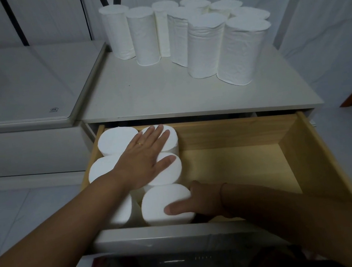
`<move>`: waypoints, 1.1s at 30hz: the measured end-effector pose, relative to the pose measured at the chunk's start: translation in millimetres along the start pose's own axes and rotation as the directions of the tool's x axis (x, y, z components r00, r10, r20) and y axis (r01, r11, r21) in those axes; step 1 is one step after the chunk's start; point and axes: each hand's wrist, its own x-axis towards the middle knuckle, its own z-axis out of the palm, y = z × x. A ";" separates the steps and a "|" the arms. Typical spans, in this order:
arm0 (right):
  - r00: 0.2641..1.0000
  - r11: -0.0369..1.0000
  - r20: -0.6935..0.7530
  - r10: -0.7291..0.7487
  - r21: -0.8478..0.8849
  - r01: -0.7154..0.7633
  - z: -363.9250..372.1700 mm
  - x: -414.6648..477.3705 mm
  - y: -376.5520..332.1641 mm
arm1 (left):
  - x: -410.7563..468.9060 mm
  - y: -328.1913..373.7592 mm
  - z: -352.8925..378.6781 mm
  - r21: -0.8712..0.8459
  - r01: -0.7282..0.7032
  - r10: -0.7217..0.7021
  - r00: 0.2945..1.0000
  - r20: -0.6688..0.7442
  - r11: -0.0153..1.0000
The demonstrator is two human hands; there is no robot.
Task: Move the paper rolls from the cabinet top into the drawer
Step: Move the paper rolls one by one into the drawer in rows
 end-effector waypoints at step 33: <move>0.173 0.883 -0.918 -0.356 -0.270 0.385 -239.9 0.2 -93.1 | 17.2 18.5 6.1 -0.055 0.000 -0.004 0.998 -0.068 0.998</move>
